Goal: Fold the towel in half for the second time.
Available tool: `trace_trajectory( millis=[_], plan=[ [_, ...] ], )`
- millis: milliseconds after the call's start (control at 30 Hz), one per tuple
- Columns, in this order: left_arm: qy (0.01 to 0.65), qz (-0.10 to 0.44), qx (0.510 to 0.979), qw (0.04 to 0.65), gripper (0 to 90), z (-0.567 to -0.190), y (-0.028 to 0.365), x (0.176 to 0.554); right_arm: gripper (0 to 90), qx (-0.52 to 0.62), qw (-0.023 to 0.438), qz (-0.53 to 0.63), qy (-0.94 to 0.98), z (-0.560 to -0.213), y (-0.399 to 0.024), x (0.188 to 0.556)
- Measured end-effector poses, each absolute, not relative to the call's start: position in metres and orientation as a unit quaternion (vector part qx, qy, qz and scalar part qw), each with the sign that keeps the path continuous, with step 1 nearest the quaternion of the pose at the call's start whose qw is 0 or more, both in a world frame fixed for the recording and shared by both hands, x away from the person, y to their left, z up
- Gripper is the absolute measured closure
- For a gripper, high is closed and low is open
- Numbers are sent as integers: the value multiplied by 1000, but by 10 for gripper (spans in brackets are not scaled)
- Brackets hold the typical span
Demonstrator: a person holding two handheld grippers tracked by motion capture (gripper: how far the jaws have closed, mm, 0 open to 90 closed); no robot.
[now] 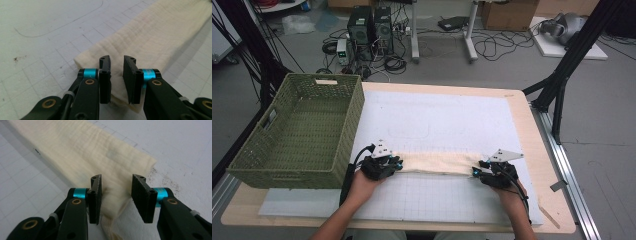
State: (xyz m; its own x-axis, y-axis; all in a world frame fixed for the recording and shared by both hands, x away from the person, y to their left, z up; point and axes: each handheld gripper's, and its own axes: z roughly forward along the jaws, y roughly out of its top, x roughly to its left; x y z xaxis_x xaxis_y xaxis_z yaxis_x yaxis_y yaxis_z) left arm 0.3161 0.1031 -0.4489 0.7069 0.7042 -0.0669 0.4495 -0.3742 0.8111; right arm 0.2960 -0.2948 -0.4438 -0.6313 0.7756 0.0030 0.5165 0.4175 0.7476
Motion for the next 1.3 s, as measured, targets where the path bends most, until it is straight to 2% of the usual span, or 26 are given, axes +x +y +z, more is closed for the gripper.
trace_trajectory(
  millis=[33,100,200,267,333,433,533,867,1300],
  plan=[
    [356,146,813,436,742,-448,104,316,572,399,169,379,818,-443,-298,296],
    [361,150,803,449,663,-444,109,317,540,396,172,397,810,-439,-301,294],
    [382,145,771,488,539,-437,119,319,404,404,192,431,784,-429,-307,288],
    [380,144,755,514,499,-433,124,319,344,410,213,438,771,-424,-311,284],
    [370,149,736,546,407,-427,127,318,277,417,232,442,759,-420,-316,281],
    [370,158,717,570,281,-421,129,316,211,428,250,446,745,-416,-325,276],
    [367,164,710,579,216,-416,132,315,192,439,265,444,734,-414,-334,270],
    [364,160,702,591,206,-410,138,315,126,462,288,430,720,-410,-349,268],
    [370,162,709,578,207,-413,137,309,118,465,286,433,717,-412,-351,272]
  ],
)
